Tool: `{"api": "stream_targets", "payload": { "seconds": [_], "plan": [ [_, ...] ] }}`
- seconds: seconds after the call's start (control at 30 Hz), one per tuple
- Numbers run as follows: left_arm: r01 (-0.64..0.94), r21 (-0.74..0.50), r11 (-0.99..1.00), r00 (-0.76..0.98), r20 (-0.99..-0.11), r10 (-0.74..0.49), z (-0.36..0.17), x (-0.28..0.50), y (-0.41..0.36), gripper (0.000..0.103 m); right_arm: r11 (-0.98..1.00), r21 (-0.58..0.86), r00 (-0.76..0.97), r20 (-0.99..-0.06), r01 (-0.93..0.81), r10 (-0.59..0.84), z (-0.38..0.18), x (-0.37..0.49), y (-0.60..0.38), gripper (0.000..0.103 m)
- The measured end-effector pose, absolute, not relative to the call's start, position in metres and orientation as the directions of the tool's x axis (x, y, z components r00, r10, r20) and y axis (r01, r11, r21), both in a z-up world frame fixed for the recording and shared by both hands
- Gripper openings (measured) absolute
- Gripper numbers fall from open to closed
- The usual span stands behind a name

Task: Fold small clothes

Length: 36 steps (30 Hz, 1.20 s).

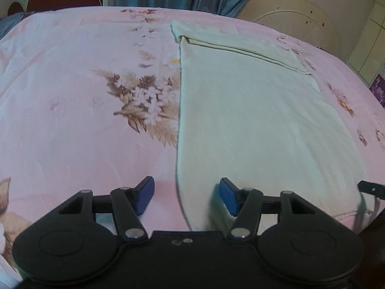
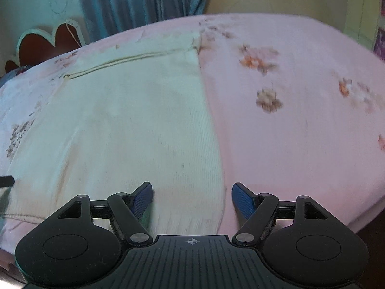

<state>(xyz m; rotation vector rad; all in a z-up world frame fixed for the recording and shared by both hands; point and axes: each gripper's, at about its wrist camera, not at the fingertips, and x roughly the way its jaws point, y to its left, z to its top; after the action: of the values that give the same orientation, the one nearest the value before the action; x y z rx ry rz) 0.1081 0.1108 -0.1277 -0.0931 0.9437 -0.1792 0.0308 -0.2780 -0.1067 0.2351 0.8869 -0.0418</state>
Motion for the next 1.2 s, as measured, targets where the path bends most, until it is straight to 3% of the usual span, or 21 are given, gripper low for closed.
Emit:
{"api": "stream_targets", "payload": {
  "seconds": [0.03, 0.17, 0.2, 0.27, 0.3, 0.33, 0.4, 0.77, 1.2],
  "plan": [
    [0.114, -0.163, 0.980, 0.570, -0.797, -0.199, -0.128, 0.106, 0.110, 0.057, 0.973, 0.190, 0.632, -0.772, 0.127, 0.068, -0.106, 0.029, -0.277, 0.060],
    [0.125, -0.201, 0.972, 0.548, -0.802, -0.237, -0.128, 0.101, 0.106, 0.050, 0.971, 0.212, 0.627, -0.773, 0.115, 0.095, -0.105, 0.028, -0.273, 0.041],
    [0.129, -0.220, 0.967, 0.541, -0.802, -0.254, -0.129, 0.101, 0.106, 0.042, 0.969, 0.222, 0.623, -0.775, 0.111, 0.106, -0.104, 0.028, -0.273, 0.037],
    [0.128, -0.255, 0.958, 0.527, -0.801, -0.283, -0.130, 0.100, 0.106, 0.031, 0.964, 0.246, 0.612, -0.779, 0.103, 0.133, -0.103, 0.029, -0.273, 0.013],
    [0.128, -0.267, 0.955, 0.523, -0.800, -0.294, -0.131, 0.101, 0.106, 0.023, 0.962, 0.254, 0.607, -0.781, 0.100, 0.143, -0.103, 0.030, -0.273, 0.010],
    [0.127, -0.284, 0.950, 0.520, -0.797, -0.308, -0.132, 0.101, 0.107, 0.013, 0.961, 0.257, 0.605, -0.782, 0.098, 0.148, -0.102, 0.030, -0.273, 0.009],
    [0.115, -0.328, 0.938, 0.515, -0.788, -0.338, -0.132, 0.103, 0.111, 0.008, 0.962, 0.258, 0.606, -0.781, 0.090, 0.153, -0.100, 0.030, -0.273, 0.008],
    [0.192, -0.378, 0.906, 0.647, -0.645, -0.407, -0.081, 0.136, 0.104, 0.007, 0.937, 0.343, 0.690, -0.694, 0.063, 0.208, -0.056, 0.051, -0.284, 0.007],
    [0.178, -0.381, 0.907, 0.740, -0.556, -0.379, -0.056, 0.260, 0.087, 0.006, 0.924, 0.378, 0.774, -0.603, 0.064, 0.193, -0.023, 0.186, -0.313, 0.007]
  ]
}}
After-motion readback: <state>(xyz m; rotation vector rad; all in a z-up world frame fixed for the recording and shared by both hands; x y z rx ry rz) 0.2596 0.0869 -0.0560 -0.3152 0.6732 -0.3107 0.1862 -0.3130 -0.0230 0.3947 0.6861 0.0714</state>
